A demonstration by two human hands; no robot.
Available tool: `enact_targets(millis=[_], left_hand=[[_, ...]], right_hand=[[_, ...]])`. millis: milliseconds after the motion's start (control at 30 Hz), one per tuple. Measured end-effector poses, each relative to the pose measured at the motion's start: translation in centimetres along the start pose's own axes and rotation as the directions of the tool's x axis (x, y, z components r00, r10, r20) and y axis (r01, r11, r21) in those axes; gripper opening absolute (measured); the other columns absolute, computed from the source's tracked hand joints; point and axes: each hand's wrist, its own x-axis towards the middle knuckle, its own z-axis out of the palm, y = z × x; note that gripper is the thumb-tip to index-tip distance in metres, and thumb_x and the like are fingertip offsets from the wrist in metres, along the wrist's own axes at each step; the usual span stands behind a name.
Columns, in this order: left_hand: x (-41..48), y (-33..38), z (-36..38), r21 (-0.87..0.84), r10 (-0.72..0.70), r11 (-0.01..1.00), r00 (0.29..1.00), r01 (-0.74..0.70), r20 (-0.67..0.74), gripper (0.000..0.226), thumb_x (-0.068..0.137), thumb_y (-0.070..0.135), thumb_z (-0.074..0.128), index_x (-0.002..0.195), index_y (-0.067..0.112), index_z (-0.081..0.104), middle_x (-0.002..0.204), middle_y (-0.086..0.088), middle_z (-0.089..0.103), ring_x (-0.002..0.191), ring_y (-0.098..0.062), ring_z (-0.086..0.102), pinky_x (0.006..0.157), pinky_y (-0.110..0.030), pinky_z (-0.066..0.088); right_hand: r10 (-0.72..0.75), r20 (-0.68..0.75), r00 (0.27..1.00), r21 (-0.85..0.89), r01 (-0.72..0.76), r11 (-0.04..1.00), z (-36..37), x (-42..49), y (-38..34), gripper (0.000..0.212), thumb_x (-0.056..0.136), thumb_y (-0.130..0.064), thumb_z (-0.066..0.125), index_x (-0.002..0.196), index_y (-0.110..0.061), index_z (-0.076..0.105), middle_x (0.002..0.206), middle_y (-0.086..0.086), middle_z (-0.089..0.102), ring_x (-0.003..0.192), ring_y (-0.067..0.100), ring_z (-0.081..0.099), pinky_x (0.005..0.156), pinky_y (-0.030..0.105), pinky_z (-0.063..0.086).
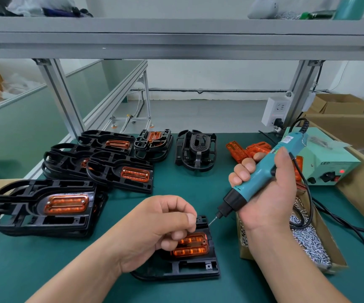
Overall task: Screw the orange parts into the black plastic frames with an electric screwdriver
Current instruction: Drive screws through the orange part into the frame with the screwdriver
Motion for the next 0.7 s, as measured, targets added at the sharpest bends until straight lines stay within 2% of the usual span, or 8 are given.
enact_targets(millis=[133, 367, 567, 700], left_hand=[[0.0, -0.2, 0.2, -0.033, -0.018, 0.999, 1.0, 0.018, 0.001, 0.006, 0.085, 0.006, 0.073, 0.089, 0.007, 0.069, 0.084, -0.012, 0.067, 0.059, -0.011, 0.047, 0.047, -0.02, 0.034], [0.2, -0.7, 0.7, -0.135, -0.053, 0.989, 0.999, 0.052, -0.004, 0.011, 0.08, 0.002, 0.076, 0.087, 0.007, 0.069, 0.087, -0.016, 0.068, 0.055, -0.009, 0.044, 0.044, -0.018, 0.028], [0.3, -1.3, 0.7, -0.201, -0.052, 0.978, 0.999, 0.05, -0.006, 0.016, 0.089, -0.004, 0.074, 0.101, 0.005, 0.072, 0.094, -0.02, 0.07, 0.056, -0.01, 0.041, 0.043, -0.016, 0.031], [0.3, -1.4, 0.9, -0.207, -0.042, 0.977, 0.999, 0.042, 0.003, 0.021, 0.085, 0.0, 0.077, 0.105, 0.007, 0.075, 0.095, -0.02, 0.072, 0.055, -0.009, 0.043, 0.044, -0.016, 0.033]], right_hand=[[-0.001, -0.002, 1.0, 0.005, 0.001, 1.0, 0.1, -0.2, 0.0, 0.038, 0.101, -0.052, 0.058, 0.09, -0.016, 0.055, 0.076, 0.002, 0.047, 0.061, 0.015, 0.044, 0.056, 0.027, 0.043], [-0.025, 0.018, 1.0, 0.062, 0.024, 0.998, 0.7, -0.7, -0.3, 0.039, 0.104, -0.054, 0.053, 0.092, -0.016, 0.055, 0.076, 0.001, 0.045, 0.062, 0.015, 0.043, 0.058, 0.027, 0.043], [-0.042, 0.026, 0.999, 0.095, 0.04, 0.995, 1.3, -1.0, -0.6, 0.041, 0.107, -0.054, 0.048, 0.092, -0.016, 0.054, 0.077, 0.0, 0.044, 0.062, 0.014, 0.042, 0.059, 0.027, 0.042], [-0.042, 0.022, 0.999, 0.091, 0.04, 0.995, 1.5, -1.2, -0.6, 0.041, 0.106, -0.055, 0.048, 0.092, -0.017, 0.054, 0.076, 0.0, 0.044, 0.062, 0.014, 0.043, 0.06, 0.027, 0.041]])
